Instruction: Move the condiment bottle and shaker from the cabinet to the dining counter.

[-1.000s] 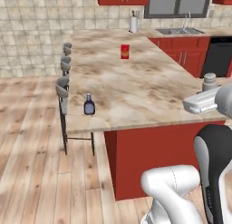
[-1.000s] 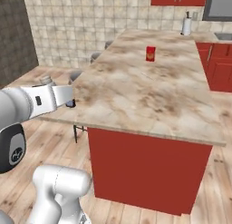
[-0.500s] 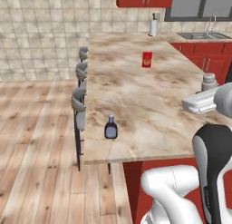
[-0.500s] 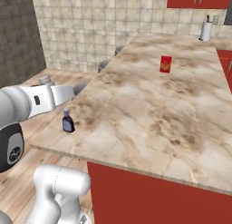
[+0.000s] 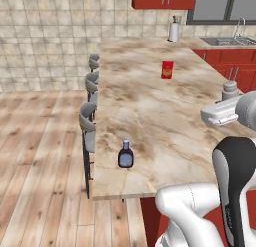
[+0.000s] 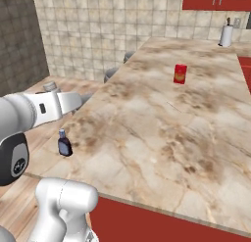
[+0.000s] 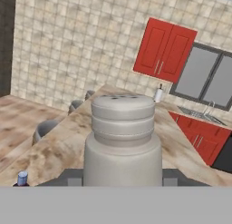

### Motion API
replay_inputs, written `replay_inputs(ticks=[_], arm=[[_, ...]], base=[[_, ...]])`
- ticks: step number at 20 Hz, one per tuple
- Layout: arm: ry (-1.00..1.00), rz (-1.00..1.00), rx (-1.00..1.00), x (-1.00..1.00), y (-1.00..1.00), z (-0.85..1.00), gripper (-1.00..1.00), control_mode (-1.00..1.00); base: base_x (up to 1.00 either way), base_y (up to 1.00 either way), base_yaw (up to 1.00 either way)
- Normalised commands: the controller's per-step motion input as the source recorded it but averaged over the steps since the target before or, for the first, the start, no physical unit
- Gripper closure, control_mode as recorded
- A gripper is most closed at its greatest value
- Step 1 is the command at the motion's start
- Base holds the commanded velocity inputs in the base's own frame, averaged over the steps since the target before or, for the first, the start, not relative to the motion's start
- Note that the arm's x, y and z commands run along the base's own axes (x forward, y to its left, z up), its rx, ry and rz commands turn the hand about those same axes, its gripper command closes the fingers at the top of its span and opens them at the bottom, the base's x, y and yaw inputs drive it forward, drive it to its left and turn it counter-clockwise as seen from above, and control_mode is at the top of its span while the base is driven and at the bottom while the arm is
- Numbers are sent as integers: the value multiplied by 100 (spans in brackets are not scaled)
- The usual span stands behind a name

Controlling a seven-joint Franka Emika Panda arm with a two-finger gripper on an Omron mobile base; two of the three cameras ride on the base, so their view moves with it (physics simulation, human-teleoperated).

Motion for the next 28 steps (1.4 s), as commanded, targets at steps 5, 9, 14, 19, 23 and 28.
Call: replay_inputs(ticks=[5,9,14,19,23,28], arm=[[0,0,0,0,0,0,100,100],[0,0,0,0,0,0,100,100],[1,0,0,0,0,0,100,-100],[12,1,0,24,-5,-8,100,-100],[31,13,-5,35,-26,-19,100,-100],[35,22,-7,45,-40,-40,100,-100]], base=[[4,0,0],[0,0,0],[0,0,0],[0,0,0],[0,0,0],[0,0,0]])
